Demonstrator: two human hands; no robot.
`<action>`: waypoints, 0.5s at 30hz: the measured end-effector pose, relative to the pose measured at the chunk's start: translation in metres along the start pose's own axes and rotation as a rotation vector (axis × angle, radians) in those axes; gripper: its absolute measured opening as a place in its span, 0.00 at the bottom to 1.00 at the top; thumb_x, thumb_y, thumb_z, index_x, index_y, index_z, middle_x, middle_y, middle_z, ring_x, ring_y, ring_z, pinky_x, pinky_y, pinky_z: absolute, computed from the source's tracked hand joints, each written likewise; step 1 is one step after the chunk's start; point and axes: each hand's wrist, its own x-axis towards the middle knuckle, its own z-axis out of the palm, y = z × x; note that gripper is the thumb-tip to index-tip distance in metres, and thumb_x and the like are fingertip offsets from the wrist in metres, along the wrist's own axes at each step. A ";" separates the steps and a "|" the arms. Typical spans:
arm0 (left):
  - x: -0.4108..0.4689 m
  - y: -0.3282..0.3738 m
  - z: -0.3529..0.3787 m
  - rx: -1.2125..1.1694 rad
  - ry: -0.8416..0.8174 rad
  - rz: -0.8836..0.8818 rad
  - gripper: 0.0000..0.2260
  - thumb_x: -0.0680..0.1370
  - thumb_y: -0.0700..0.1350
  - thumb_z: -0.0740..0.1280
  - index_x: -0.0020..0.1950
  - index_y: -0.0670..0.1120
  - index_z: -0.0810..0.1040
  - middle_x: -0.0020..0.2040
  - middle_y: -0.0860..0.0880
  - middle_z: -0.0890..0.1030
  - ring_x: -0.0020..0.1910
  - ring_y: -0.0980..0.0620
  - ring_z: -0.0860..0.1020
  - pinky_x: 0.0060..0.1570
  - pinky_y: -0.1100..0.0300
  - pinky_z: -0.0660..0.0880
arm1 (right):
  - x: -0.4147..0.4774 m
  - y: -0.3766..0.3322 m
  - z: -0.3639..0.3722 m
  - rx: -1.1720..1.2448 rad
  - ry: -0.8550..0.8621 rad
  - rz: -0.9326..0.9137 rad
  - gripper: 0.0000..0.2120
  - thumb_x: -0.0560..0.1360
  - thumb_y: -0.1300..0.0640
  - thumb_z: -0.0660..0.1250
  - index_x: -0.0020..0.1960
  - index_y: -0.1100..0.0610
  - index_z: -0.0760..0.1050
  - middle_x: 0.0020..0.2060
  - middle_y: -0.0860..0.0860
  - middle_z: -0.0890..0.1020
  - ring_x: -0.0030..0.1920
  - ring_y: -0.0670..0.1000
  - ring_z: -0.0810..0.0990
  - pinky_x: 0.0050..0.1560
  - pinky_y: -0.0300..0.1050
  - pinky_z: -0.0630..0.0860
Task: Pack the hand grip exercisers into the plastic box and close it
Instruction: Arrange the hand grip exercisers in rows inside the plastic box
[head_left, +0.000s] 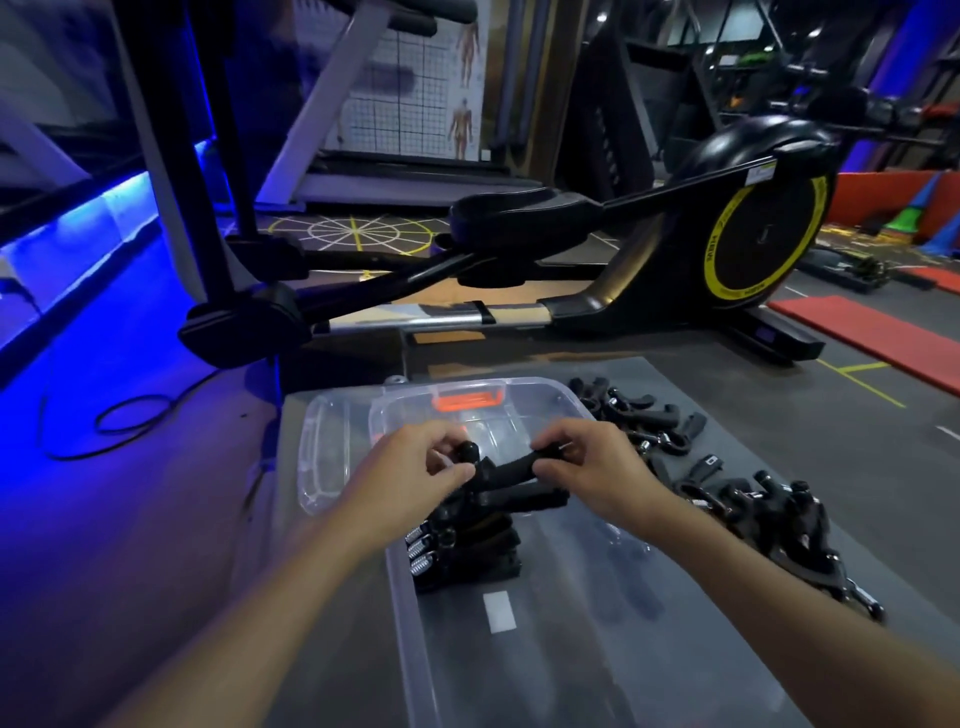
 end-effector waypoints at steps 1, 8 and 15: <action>-0.002 -0.003 0.000 0.059 0.003 0.005 0.07 0.73 0.48 0.72 0.49 0.57 0.81 0.41 0.64 0.81 0.43 0.62 0.79 0.50 0.61 0.76 | -0.002 0.002 0.004 0.012 -0.017 0.028 0.10 0.71 0.66 0.72 0.43 0.51 0.78 0.35 0.51 0.82 0.35 0.47 0.83 0.40 0.43 0.79; -0.014 -0.025 0.003 0.338 0.011 0.121 0.17 0.74 0.56 0.59 0.58 0.54 0.79 0.57 0.61 0.75 0.62 0.56 0.71 0.66 0.61 0.60 | -0.013 0.032 0.027 -0.090 -0.120 0.138 0.12 0.70 0.66 0.72 0.40 0.49 0.77 0.32 0.49 0.82 0.33 0.45 0.80 0.36 0.37 0.76; -0.016 -0.034 0.007 0.359 0.003 0.092 0.27 0.72 0.61 0.49 0.59 0.51 0.79 0.58 0.58 0.73 0.66 0.55 0.66 0.70 0.60 0.55 | -0.019 0.051 0.055 -0.110 -0.172 0.201 0.10 0.69 0.68 0.71 0.42 0.54 0.77 0.31 0.49 0.80 0.27 0.40 0.78 0.30 0.33 0.74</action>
